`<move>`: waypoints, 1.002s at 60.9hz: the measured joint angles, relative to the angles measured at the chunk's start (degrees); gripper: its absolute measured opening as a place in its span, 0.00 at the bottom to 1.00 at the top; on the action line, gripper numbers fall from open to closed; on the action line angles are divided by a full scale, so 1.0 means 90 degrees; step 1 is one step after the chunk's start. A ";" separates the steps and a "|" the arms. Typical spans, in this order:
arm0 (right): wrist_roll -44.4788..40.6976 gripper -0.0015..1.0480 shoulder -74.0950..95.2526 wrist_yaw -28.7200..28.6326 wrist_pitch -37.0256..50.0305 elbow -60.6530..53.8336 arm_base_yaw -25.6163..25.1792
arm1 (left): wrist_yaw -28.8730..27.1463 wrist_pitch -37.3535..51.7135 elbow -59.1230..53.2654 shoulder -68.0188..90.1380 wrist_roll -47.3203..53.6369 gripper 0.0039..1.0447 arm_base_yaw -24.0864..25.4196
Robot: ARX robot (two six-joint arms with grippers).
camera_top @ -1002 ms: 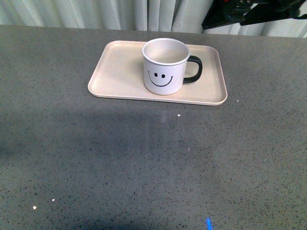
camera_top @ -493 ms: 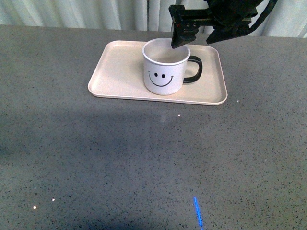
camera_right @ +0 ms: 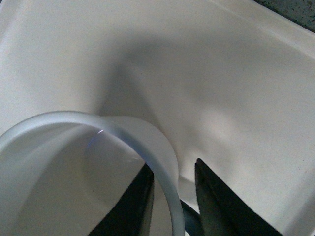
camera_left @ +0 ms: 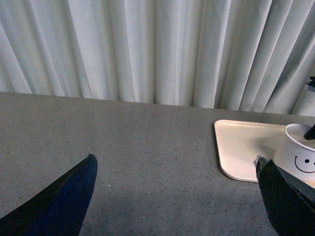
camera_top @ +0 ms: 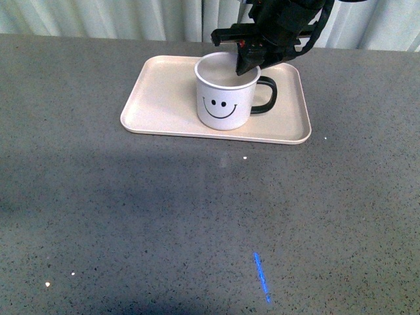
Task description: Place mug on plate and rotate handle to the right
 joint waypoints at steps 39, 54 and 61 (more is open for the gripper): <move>-0.1712 0.02 0.0148 -0.0500 -0.0991 0.1195 -0.0036 | 0.0000 0.0000 0.0000 0.0000 -0.0002 0.91 0.0000; -0.2446 0.02 0.0357 -0.0522 -0.1222 0.1270 -0.0189 | 0.0000 0.0000 0.0000 0.0000 0.0000 0.91 0.0000; -0.2611 0.02 0.0444 -0.0529 -0.1287 0.1273 -0.0270 | 0.0000 0.0000 0.0000 0.0000 0.0000 0.91 0.0000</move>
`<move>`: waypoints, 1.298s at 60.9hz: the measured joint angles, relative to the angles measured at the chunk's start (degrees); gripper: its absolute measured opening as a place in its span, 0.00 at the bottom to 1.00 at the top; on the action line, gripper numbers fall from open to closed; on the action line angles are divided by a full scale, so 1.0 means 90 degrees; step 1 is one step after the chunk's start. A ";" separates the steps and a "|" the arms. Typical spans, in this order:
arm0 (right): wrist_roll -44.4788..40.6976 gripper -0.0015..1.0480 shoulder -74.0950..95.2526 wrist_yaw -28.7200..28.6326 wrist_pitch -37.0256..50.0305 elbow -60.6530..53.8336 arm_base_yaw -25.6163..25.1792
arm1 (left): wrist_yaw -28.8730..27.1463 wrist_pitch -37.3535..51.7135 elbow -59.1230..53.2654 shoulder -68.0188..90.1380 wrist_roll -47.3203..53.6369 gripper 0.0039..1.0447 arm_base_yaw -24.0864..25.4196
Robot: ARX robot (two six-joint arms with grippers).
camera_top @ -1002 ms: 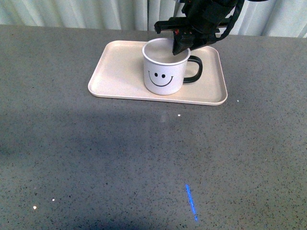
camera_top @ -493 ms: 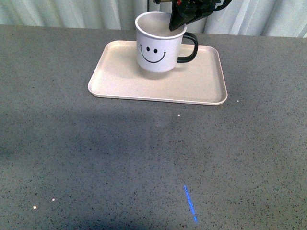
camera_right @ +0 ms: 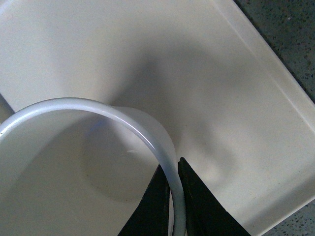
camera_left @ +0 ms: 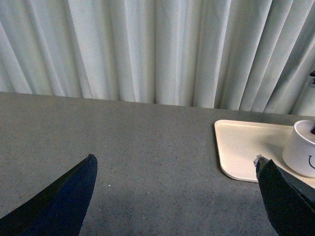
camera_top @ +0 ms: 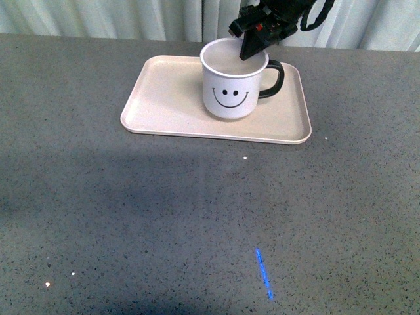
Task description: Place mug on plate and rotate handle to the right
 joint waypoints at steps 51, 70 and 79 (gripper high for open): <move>-0.0855 0.76 -0.0117 0.0061 0.0034 0.0323 -0.0175 | 0.0000 0.0000 0.0000 0.0000 0.0000 0.91 0.0000; -0.1013 0.91 -0.1974 -0.0874 0.1498 -0.1100 -0.0425 | 0.0000 0.0000 0.0002 0.0000 0.0000 0.91 0.0000; 0.0707 0.75 -0.3109 0.1343 0.5243 -0.3208 -0.0345 | 0.0002 0.0000 0.0002 0.0000 0.0000 0.91 0.0000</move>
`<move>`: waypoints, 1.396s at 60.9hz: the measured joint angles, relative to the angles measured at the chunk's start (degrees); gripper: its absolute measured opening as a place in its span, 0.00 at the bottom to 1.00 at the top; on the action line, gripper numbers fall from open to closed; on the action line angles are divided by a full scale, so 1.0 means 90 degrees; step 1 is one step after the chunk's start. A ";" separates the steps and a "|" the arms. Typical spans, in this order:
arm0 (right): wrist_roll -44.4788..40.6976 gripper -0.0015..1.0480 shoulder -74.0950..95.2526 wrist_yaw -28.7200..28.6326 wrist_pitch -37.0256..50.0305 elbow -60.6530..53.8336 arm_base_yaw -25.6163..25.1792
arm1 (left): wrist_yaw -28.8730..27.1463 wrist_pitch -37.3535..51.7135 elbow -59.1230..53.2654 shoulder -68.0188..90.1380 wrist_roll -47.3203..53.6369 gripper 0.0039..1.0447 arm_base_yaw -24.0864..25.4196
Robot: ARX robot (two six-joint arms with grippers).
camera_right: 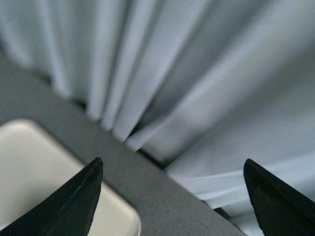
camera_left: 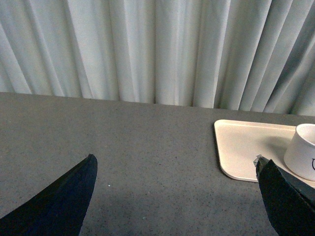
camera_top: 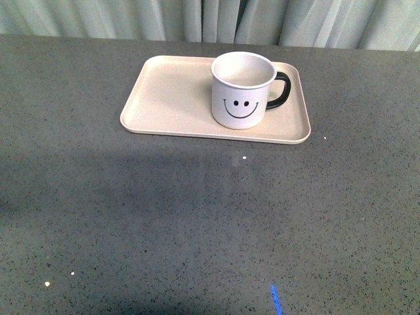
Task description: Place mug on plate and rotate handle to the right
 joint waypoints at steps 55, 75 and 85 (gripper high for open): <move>0.2387 0.02 -0.4996 0.0075 0.5850 -0.9236 -0.0668 | -0.0002 0.0000 -0.0002 0.0000 0.0000 0.91 0.0000; 0.2387 0.02 -0.6319 0.0070 0.5578 -1.0210 -0.0665 | -0.0002 0.0000 -0.0002 0.0000 0.0000 0.91 0.0000; 0.2387 0.02 -0.6999 0.0070 0.5030 -1.0491 -0.0668 | -0.0002 0.0000 -0.0002 -0.0002 0.0000 0.91 0.0000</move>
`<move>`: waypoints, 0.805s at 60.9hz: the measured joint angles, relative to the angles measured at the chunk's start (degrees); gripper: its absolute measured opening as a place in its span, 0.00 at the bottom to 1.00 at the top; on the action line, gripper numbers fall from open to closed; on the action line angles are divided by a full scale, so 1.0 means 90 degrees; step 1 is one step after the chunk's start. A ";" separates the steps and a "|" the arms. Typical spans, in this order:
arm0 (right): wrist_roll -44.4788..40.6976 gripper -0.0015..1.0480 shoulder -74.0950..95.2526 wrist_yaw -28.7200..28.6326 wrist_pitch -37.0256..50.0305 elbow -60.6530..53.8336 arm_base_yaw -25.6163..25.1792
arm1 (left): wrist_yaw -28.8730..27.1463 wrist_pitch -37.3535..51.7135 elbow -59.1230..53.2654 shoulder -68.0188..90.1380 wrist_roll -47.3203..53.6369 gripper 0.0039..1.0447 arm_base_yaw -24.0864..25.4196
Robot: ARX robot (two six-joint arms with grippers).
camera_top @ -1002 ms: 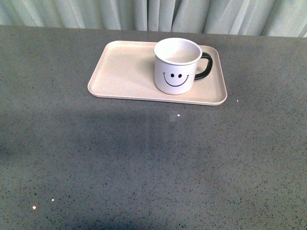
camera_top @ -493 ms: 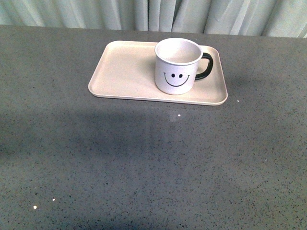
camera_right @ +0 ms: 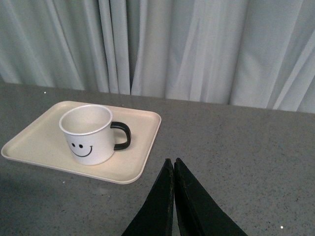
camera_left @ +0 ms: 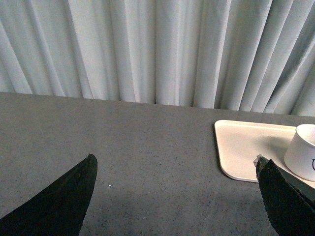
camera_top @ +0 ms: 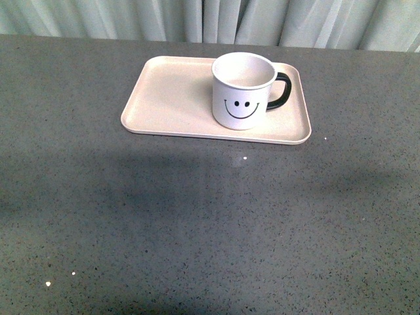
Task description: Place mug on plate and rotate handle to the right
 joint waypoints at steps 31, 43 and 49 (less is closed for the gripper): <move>0.0000 0.02 -0.2448 0.0000 -0.2142 -0.0095 0.0002 | 0.0000 0.0000 0.0000 0.0000 0.0000 0.91 0.0000; 0.0000 0.02 -0.3249 0.0000 -0.2914 -0.0095 0.0002 | 0.0000 0.0000 0.0000 0.0000 0.0000 0.91 0.0000; 0.0000 0.02 -0.3592 0.0000 -0.3245 -0.0095 0.0000 | 0.0000 0.0000 0.0000 0.0002 0.0000 0.91 0.0000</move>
